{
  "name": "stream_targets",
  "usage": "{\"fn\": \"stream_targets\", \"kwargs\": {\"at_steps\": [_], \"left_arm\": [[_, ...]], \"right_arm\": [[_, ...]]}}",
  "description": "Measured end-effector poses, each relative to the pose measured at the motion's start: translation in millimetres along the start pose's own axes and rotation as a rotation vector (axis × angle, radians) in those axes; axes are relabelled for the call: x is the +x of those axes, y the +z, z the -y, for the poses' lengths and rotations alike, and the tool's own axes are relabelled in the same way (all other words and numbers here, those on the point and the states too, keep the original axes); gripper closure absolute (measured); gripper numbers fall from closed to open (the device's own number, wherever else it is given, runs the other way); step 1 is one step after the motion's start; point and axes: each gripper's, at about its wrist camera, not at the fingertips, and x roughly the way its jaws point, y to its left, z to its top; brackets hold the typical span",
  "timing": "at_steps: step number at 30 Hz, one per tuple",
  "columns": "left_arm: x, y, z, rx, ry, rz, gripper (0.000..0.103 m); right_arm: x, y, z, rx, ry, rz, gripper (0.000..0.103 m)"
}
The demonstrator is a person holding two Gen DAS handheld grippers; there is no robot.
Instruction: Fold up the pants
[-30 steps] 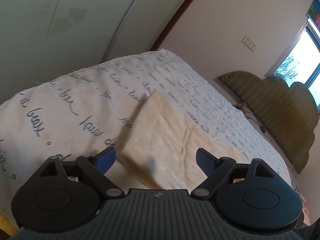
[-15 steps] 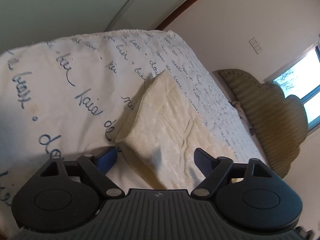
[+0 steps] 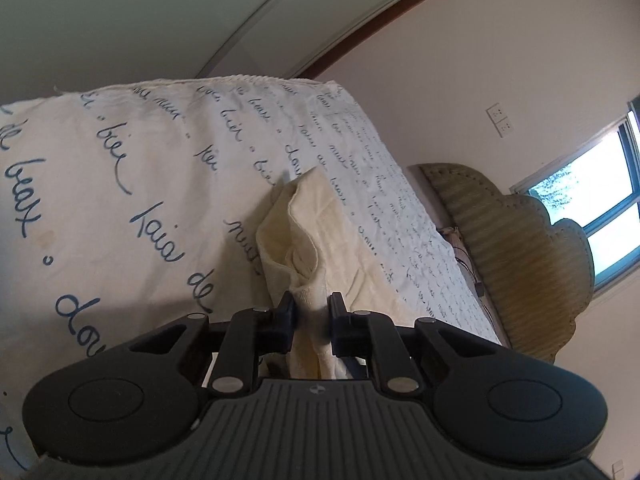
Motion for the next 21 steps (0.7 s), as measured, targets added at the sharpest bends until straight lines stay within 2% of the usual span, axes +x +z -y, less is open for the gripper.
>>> {"fn": "stream_targets", "kwargs": {"at_steps": [2, 3, 5, 6, 7, 8, 11, 13, 17, 18, 19, 20, 21], "left_arm": [[-2.2, 0.2, 4.2, 0.031, -0.015, 0.004, 0.083], [-3.2, 0.9, 5.0, 0.043, -0.024, 0.007, 0.075], [-3.1, 3.6, 3.1, 0.038, -0.034, 0.000, 0.052], [-2.3, 6.1, -0.6, 0.023, -0.044, -0.003, 0.032], [-1.2, 9.2, -3.1, 0.006, -0.059, 0.004, 0.020], [0.3, 11.9, -4.6, 0.002, -0.075, 0.006, 0.018], [14.0, 24.5, -7.9, -0.026, -0.117, -0.034, 0.017], [29.9, 33.0, -11.6, -0.063, -0.170, -0.088, 0.017], [65.8, 42.5, -18.3, -0.157, -0.212, -0.187, 0.017], [73.2, 43.2, -20.0, -0.180, -0.214, -0.206, 0.023], [81.4, 44.1, -22.2, -0.207, -0.214, -0.225, 0.036], [87.5, 43.9, -23.7, -0.220, -0.204, -0.240, 0.043], [90.9, 43.6, -24.1, -0.219, -0.164, -0.242, 0.062]], "right_arm": [[0.7, 1.6, 4.1, 0.019, -0.024, 0.010, 0.085], [-1.3, 1.6, 8.7, 0.035, -0.021, 0.020, 0.085], [-6.2, 1.5, 21.5, 0.101, 0.009, 0.034, 0.090], [-7.9, 1.6, 27.9, 0.132, 0.024, 0.038, 0.090], [-10.1, 1.8, 34.5, 0.164, 0.039, 0.046, 0.090], [-12.4, 1.6, 40.4, 0.189, 0.057, 0.055, 0.090], [-17.5, -0.2, 54.0, 0.249, 0.089, 0.069, 0.090], [-23.0, 0.1, 53.4, 0.249, 0.084, 0.083, 0.090], [-28.0, -3.0, 57.4, 0.253, 0.089, 0.094, 0.090], [-28.6, -4.0, 58.0, 0.257, 0.091, 0.093, 0.090], [-29.8, -4.8, 58.9, 0.266, 0.097, 0.090, 0.090], [-30.9, -4.5, 60.4, 0.275, 0.123, 0.078, 0.090], [-34.2, -5.6, 63.4, 0.287, 0.166, 0.077, 0.090]]}}
